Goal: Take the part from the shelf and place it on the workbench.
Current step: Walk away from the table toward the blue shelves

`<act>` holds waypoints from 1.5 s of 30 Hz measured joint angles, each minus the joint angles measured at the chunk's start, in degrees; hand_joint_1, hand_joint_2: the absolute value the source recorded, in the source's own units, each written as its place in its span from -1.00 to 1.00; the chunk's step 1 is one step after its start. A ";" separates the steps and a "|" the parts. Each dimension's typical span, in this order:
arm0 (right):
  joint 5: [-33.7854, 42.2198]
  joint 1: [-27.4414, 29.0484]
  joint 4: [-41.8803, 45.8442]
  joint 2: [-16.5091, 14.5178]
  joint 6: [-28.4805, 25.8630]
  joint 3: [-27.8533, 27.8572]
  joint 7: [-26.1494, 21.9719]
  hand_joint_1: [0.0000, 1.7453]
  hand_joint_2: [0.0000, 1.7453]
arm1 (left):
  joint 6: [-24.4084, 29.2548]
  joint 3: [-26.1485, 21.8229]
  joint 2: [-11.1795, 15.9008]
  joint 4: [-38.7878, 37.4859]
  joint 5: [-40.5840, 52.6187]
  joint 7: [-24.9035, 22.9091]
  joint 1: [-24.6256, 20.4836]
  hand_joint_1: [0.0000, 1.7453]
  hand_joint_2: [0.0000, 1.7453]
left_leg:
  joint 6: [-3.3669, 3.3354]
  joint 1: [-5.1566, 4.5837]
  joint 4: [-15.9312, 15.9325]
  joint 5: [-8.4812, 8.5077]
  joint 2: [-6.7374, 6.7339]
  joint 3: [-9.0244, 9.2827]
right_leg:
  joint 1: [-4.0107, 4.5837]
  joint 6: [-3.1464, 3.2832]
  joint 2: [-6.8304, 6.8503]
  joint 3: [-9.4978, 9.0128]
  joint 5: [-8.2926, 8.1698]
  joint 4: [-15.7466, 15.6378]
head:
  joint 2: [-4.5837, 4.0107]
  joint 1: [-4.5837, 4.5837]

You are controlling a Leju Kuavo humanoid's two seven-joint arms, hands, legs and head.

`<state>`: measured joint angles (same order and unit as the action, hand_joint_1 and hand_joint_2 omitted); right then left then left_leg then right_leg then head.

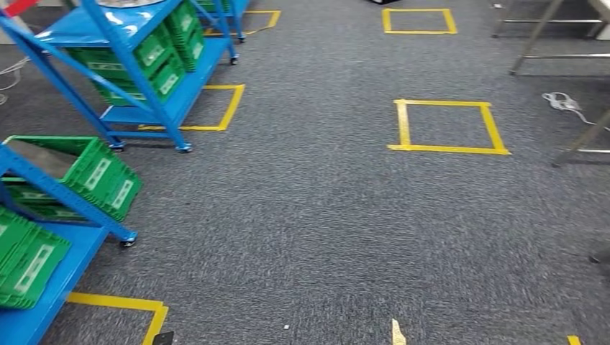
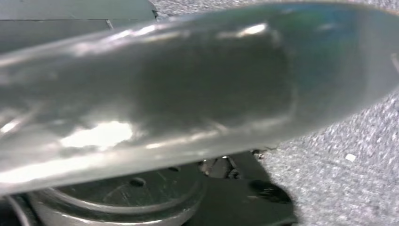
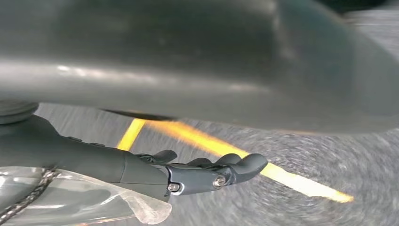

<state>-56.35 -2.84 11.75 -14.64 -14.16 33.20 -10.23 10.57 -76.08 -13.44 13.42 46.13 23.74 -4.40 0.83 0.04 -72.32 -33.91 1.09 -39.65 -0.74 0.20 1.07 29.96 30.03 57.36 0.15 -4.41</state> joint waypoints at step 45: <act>-11.51 -0.67 -0.25 -0.87 -6.41 -12.56 0.08 -1.00 -1.00 | 1.48 1.75 1.26 0.00 -0.38 -1.91 -0.29 -1.00 -1.00 | -2.69 0.20 13.93 6.92 -1.03 6.38 | 0.03 -2.76 -0.27 3.62 7.56 10.59 | 0.00 0.69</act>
<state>-67.86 -3.51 11.50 -15.52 -20.57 20.64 -10.15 12.05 -74.33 -12.17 13.42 45.75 21.83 -4.69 -1.87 0.23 -58.39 -26.99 0.06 -33.27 -0.72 -2.56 0.80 33.58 37.59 67.95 0.15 -3.72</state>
